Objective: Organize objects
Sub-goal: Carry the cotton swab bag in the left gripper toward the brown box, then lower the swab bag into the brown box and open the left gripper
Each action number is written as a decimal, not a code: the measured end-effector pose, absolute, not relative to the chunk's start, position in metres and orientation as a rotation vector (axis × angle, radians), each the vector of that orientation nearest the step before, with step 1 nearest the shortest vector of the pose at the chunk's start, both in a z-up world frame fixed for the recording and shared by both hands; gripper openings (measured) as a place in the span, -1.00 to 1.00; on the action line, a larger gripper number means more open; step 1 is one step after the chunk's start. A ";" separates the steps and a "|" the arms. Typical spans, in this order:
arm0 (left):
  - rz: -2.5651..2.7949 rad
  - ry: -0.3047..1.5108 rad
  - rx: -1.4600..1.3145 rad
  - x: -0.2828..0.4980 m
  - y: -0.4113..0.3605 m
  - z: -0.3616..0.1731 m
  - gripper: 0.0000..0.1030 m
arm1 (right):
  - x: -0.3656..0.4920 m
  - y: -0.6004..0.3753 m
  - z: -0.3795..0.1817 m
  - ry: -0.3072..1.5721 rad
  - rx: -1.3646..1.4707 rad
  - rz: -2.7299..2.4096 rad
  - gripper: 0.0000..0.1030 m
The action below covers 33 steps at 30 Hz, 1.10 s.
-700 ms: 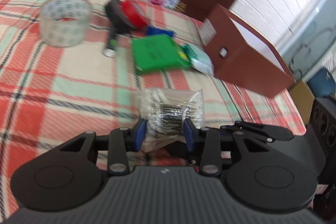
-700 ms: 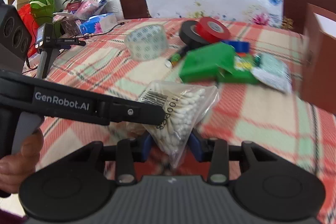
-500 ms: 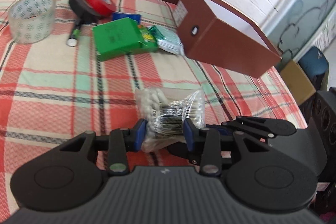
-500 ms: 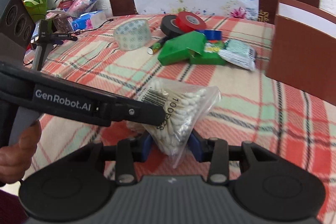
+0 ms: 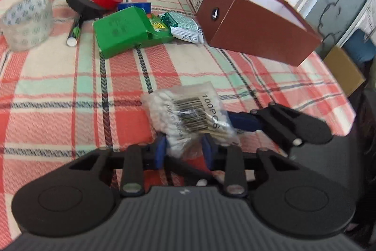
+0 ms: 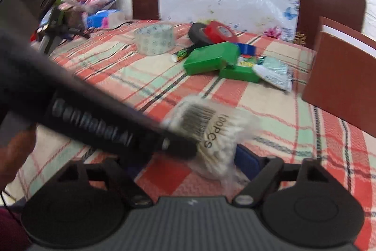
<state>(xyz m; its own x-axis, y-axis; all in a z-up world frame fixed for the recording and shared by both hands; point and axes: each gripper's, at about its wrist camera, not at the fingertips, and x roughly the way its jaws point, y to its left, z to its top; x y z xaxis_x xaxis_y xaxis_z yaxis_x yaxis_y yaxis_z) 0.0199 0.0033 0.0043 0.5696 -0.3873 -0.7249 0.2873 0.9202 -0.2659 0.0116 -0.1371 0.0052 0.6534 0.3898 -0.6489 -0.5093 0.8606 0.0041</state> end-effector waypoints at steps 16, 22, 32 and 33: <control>-0.554 0.714 0.036 0.051 -0.093 0.065 -0.43 | 0.016 -0.234 0.049 0.457 -0.074 0.291 0.40; -0.516 0.701 0.011 0.056 -0.087 0.070 -0.43 | 0.025 -0.224 0.049 0.450 -0.096 0.312 0.40; -0.572 0.589 0.058 0.091 -0.122 0.110 -0.42 | 0.052 -0.256 0.079 0.313 -0.062 0.192 0.40; -0.555 0.578 0.058 0.093 -0.122 0.111 -0.41 | 0.055 -0.259 0.080 0.301 -0.054 0.197 0.40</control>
<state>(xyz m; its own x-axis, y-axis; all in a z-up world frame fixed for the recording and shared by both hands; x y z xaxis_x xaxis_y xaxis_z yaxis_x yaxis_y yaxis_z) 0.0926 -0.1222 0.1106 0.6961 -0.4813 -0.5328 0.5129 0.8526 -0.1001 0.0554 -0.2593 0.0805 0.9360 0.1841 -0.3000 -0.2004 0.9794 -0.0240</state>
